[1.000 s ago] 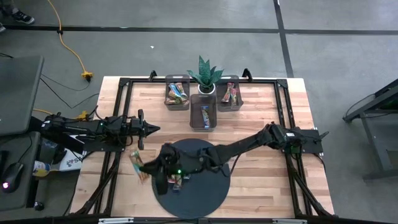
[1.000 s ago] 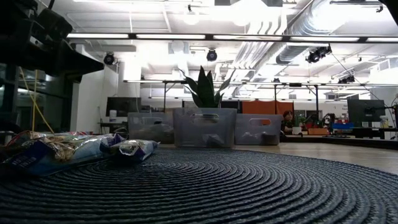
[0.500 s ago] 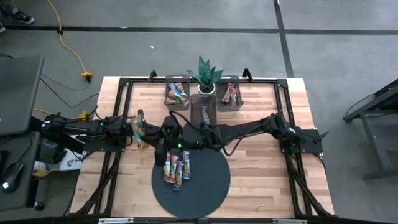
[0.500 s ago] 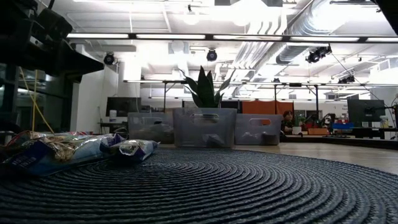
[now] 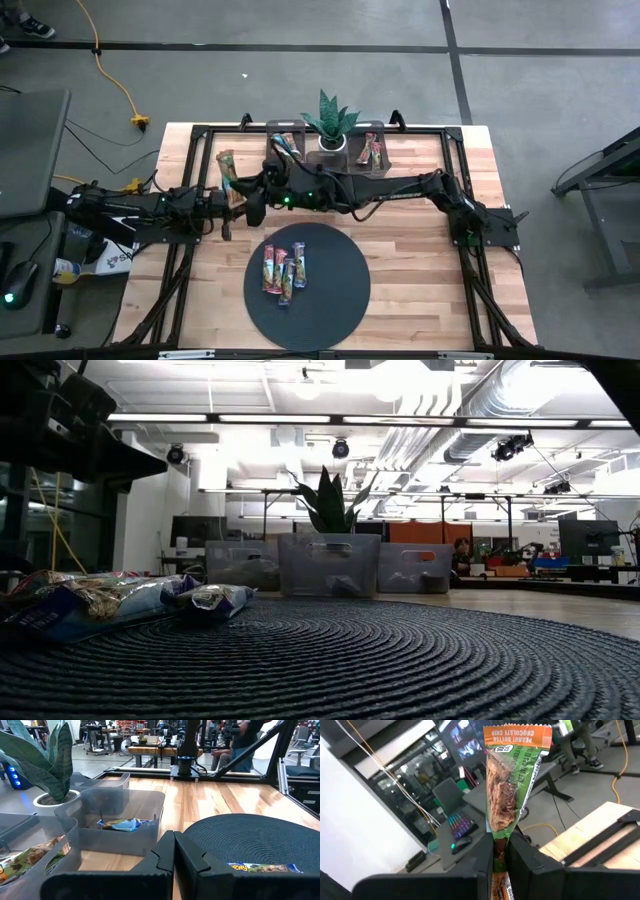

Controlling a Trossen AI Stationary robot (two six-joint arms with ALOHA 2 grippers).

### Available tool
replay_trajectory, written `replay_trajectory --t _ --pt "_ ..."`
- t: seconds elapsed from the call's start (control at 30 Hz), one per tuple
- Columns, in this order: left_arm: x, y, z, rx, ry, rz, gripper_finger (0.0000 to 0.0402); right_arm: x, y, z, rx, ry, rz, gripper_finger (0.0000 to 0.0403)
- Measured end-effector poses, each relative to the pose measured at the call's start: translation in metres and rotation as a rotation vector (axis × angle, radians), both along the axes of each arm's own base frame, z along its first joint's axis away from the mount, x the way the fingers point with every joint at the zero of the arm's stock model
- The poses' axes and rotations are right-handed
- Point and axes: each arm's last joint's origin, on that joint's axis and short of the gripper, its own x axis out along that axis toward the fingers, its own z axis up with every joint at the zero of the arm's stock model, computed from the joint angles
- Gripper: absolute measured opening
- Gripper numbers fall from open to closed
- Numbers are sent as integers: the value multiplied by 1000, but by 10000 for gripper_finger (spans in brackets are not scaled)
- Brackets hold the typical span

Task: Pick and place Granola Bars by type
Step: Put the yellow granola bar into the left black bin

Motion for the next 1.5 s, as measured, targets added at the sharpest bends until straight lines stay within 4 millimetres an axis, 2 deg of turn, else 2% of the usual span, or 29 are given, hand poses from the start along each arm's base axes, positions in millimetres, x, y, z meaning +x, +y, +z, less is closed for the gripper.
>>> replay_trajectory --t 0.37,0.6,1.17,1.5 --pt "0 0 0 0 1 0 1 2 -24 -3 0 26 -33 28" --pt "0 0 0 0 1 0 1 2 -53 -8 -1 78 -97 28" --pt "0 0 0 0 1 0 1 -12 -121 -35 38 339 -449 28" --pt "0 0 0 0 1 0 1 -22 -151 -50 74 474 -545 28"
